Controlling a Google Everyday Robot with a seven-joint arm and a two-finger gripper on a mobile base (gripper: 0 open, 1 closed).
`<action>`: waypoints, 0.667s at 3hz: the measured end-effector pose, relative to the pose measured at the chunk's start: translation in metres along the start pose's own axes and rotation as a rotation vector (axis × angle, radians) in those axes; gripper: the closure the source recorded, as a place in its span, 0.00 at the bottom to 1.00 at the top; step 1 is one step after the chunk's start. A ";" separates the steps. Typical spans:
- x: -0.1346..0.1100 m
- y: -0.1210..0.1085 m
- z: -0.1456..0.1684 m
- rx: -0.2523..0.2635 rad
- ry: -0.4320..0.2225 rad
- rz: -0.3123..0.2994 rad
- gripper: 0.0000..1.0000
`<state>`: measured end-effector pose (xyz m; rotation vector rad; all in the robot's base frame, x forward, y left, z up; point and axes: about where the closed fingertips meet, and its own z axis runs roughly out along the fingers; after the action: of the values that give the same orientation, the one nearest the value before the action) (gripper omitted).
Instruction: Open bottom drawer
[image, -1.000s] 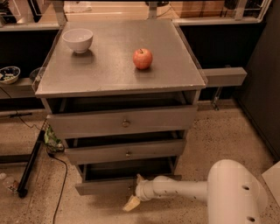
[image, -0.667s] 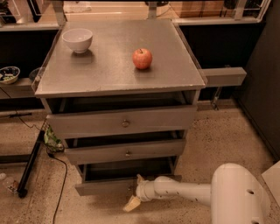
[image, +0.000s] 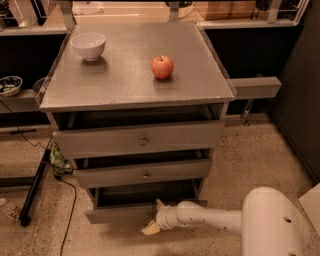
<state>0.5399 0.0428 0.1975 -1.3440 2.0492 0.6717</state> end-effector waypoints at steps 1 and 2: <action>0.000 0.000 0.000 0.000 0.000 0.000 0.54; 0.000 0.000 0.000 0.000 0.000 0.000 0.85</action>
Offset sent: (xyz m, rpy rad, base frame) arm 0.0000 0.0000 0.0000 0.0000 0.0000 0.0000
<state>0.5399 0.0429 0.1975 -1.3440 2.0492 0.6719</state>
